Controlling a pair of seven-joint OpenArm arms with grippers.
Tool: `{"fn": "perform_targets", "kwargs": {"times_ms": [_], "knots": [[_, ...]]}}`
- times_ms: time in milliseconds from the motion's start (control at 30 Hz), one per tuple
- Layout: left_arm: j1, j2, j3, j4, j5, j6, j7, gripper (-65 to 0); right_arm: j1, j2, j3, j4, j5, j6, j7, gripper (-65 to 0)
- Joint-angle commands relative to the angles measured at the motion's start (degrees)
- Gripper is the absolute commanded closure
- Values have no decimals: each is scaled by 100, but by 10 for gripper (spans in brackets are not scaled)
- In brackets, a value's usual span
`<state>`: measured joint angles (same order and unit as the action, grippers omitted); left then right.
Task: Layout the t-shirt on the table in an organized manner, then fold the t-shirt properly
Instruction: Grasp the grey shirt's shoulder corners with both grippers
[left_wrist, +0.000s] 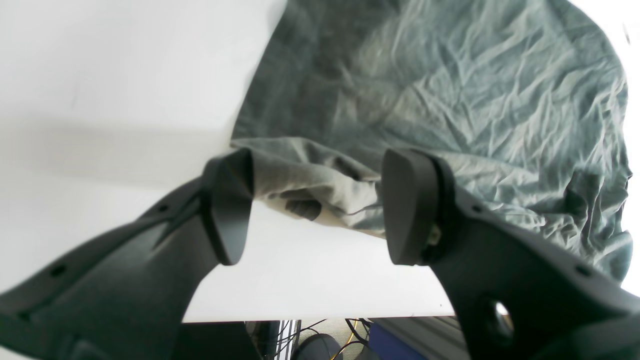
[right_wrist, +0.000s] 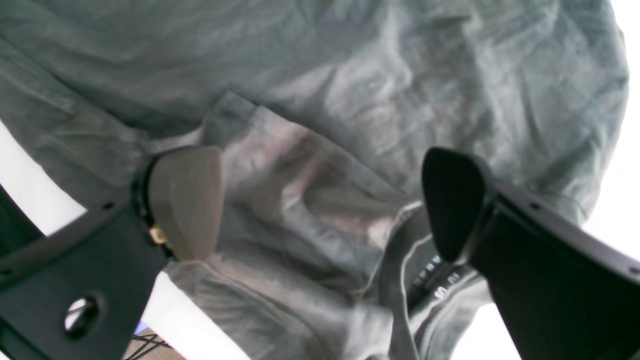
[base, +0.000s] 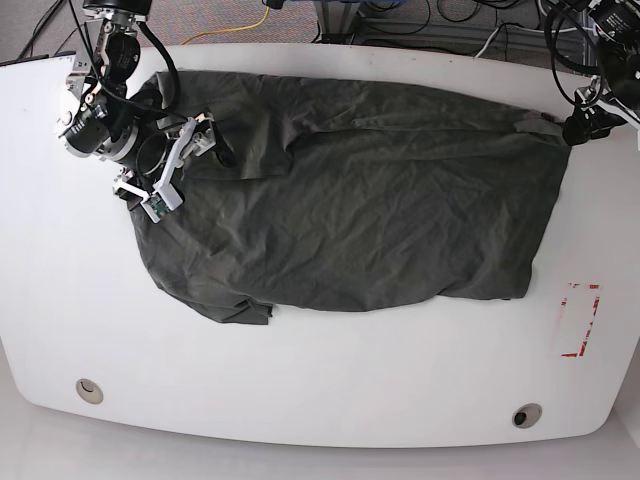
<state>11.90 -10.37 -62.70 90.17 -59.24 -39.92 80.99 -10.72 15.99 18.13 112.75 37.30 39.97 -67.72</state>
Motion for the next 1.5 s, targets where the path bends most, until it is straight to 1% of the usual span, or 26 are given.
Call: {"fn": "perform_targets", "kwargs": {"times_ms": [0, 100, 333, 433, 667, 767, 933, 1100, 1400, 1433, 1467], "knots": [[-8, -110, -20, 69, -137, -8, -99, -379, 39, 76, 29, 79, 72, 3, 122, -598], [-8, -110, -38, 69, -128, -8, -99, -379, 39, 85, 29, 79, 72, 3, 122, -598], [-34, -110, -12, 69, 373, -8, -99, -379, 39, 76, 29, 79, 72, 3, 122, -598], [-96, -110, -12, 69, 496, -8, -99, -379, 39, 76, 29, 79, 72, 3, 122, -598], [-227, -84, 6, 69, 540, -8, -99, -379, 39, 76, 29, 79, 72, 3, 122, -598], [-236, -84, 138, 69, 557, -8, -99, -379, 39, 76, 29, 79, 72, 3, 122, -598], [-236, -84, 472, 69, 812, -8, -99, -379, 39, 67, 29, 79, 72, 3, 122, -598], [-236, -84, 604, 69, 1050, -8, -227, -379, 39, 67, 29, 79, 72, 3, 122, -598], [-236, -75, 604, 69, 1041, -8, -244, -376, 39, 67, 29, 79, 72, 3, 122, -598], [-245, -75, 604, 69, 1041, -8, -244, -371, 39, 67, 29, 79, 72, 3, 122, -598], [-263, -75, 604, 69, 1050, -8, -253, -351, 39, 67, 29, 79, 72, 3, 122, -598]]}}
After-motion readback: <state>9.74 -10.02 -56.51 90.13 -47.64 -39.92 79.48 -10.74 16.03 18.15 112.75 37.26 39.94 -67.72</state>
